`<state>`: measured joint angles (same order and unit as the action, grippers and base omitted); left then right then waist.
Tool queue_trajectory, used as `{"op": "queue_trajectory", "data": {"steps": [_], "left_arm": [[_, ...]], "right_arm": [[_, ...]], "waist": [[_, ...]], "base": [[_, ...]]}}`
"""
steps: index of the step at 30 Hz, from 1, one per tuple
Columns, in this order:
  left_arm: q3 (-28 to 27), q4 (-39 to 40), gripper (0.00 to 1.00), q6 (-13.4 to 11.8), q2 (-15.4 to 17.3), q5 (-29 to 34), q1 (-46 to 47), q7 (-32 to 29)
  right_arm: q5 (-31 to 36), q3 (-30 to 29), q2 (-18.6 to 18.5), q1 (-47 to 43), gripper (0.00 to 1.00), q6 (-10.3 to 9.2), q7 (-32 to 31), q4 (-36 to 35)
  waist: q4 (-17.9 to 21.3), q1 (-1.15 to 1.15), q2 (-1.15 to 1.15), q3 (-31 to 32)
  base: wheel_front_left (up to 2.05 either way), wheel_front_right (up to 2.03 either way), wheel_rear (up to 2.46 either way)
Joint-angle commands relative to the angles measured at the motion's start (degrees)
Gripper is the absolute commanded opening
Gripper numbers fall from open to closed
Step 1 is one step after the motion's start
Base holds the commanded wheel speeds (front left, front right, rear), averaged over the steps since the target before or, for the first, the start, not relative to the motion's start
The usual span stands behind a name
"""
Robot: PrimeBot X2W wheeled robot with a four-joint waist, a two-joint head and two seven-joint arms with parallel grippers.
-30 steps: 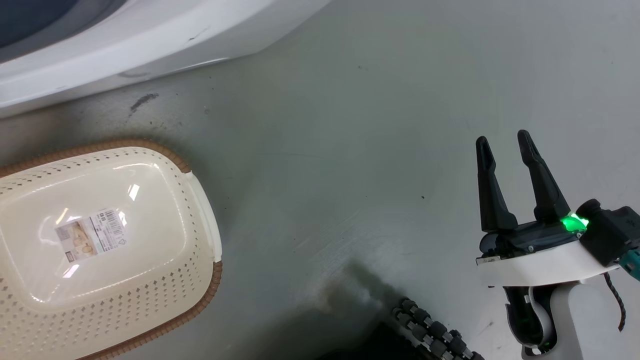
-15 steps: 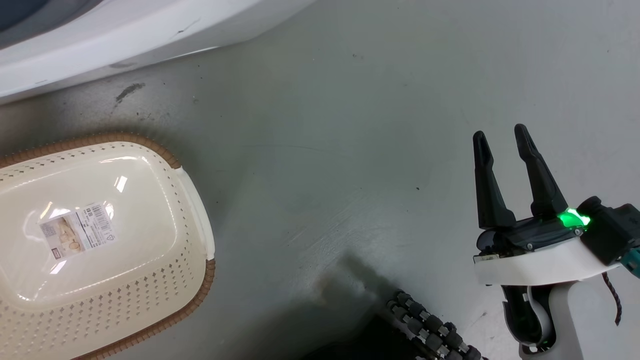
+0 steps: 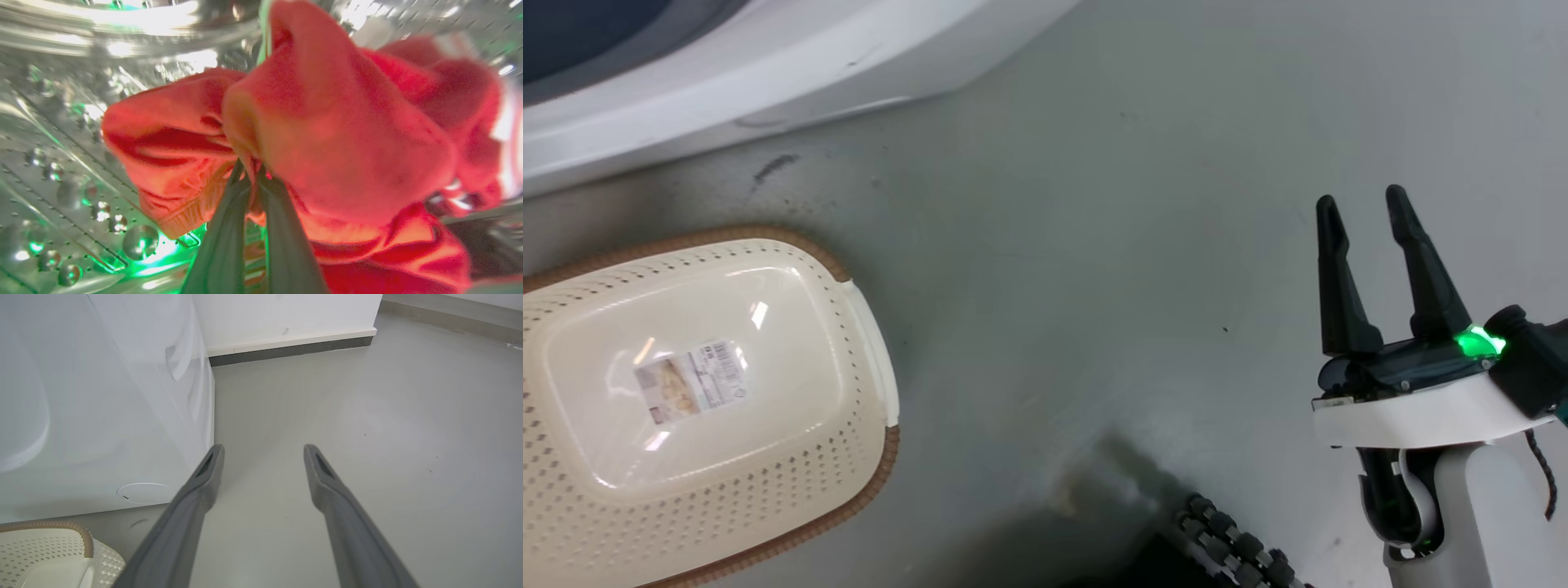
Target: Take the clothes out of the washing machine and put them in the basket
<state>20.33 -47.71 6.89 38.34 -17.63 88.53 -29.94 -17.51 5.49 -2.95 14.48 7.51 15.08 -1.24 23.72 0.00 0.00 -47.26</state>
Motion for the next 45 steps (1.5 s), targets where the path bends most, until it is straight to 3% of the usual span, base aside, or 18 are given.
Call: {"op": "queue_trajectory", "data": {"steps": [1,16,23,29,45], "left_arm": [[0.1,-0.4,0.00,0.2,-0.6,-0.5,-0.2,1.3],[-1.3,-9.1,0.00,0.4,-10.9,-6.5,-11.6,32.2],[-0.5,-9.6,0.00,0.5,-14.7,-8.1,-19.6,43.0],[-2.8,-4.8,0.00,0.1,-17.2,-9.8,-26.2,45.2],[-10.2,29.8,0.00,-2.4,-21.5,-3.9,-50.6,45.3]], "right_arm": [[0.5,-0.4,0.1,0.9,1.00,-0.04,0.1,0.2],[6.7,-6.0,0.1,-1.3,1.00,-0.04,0.1,0.5],[8.7,-6.9,0.1,-3.6,1.00,-0.04,0.1,0.9],[10.1,-7.8,0.1,-5.5,1.00,-0.04,0.1,1.4],[11.0,-9.2,0.1,-8.2,1.00,-0.04,0.1,2.4]], "waist": [[-1.2,0.00,0.00,1.6],[-9.1,0.00,0.00,14.6],[-12.1,0.00,0.00,20.9],[-14.5,0.00,0.00,25.0],[-19.4,0.00,0.00,32.2]], "base": [[0.00,0.00,0.00],[0.00,0.00,0.00],[0.00,0.00,0.00],[0.00,0.00,0.00],[0.00,0.00,0.00]]}}
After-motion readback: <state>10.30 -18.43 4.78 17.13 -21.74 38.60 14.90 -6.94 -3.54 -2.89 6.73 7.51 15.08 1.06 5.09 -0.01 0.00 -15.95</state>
